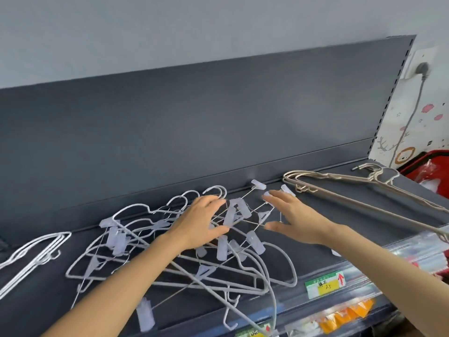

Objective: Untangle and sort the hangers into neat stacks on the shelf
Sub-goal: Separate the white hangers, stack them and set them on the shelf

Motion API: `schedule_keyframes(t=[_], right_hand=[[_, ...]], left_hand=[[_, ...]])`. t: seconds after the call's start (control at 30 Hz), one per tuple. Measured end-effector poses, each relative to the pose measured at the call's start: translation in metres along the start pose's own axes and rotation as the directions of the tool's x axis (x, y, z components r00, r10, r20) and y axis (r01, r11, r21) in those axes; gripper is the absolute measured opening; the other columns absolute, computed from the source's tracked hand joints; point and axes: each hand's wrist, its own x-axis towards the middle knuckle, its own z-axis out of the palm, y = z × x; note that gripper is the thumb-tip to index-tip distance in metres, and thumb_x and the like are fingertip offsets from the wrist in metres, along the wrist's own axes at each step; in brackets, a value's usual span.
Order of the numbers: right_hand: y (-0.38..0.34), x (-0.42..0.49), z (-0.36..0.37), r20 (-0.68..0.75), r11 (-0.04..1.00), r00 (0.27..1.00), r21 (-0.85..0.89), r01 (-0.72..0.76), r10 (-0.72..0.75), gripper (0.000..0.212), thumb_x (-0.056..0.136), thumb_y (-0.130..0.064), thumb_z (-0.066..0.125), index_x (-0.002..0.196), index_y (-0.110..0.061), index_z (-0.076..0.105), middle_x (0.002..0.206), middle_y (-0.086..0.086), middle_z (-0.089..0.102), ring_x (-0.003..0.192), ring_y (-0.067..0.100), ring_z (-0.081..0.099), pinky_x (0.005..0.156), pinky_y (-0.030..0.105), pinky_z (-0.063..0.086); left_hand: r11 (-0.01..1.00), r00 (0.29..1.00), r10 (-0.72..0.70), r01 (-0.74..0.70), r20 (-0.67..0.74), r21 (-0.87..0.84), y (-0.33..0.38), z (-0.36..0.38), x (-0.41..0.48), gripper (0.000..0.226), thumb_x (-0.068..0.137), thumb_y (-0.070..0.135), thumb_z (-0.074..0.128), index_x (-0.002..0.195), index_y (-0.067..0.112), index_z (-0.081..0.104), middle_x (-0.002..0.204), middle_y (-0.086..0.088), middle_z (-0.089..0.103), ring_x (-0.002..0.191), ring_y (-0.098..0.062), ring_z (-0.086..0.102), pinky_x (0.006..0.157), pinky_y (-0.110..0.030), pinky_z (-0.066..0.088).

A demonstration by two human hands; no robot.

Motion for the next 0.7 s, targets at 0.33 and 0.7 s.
schedule_keyframes(t=[0.33, 0.7], right_hand=[[-0.084, 0.033, 0.032, 0.149, 0.988, 0.977, 0.004, 0.153, -0.152, 0.061, 0.089, -0.052, 0.051, 0.140, -0.022, 0.040, 0.154, 0.003, 0.024, 0.143, 0.017, 0.016, 0.111, 0.033, 0.029], [-0.166, 0.033, 0.080, 0.162, 0.966, 0.987, -0.256, 0.023, 0.019, 0.099, 0.074, -0.074, 0.049, 0.147, -0.021, 0.008, 0.155, 0.016, -0.001, 0.139, 0.038, 0.011, 0.114, 0.046, 0.020]], left_hand=[[0.987, 0.986, -0.163, 0.163, -0.026, -0.009, -0.069, -0.018, -0.076, 0.060, 0.095, 0.041, 0.050, 0.148, 0.024, 0.028, 0.150, 0.009, 0.028, 0.139, -0.008, 0.023, 0.114, -0.031, 0.026], [0.974, 0.974, -0.226, 0.226, 0.033, -0.009, -0.104, -0.019, -0.113, 0.061, 0.095, 0.041, 0.050, 0.148, 0.025, 0.025, 0.151, 0.006, 0.028, 0.140, -0.010, 0.020, 0.115, -0.030, 0.021]])
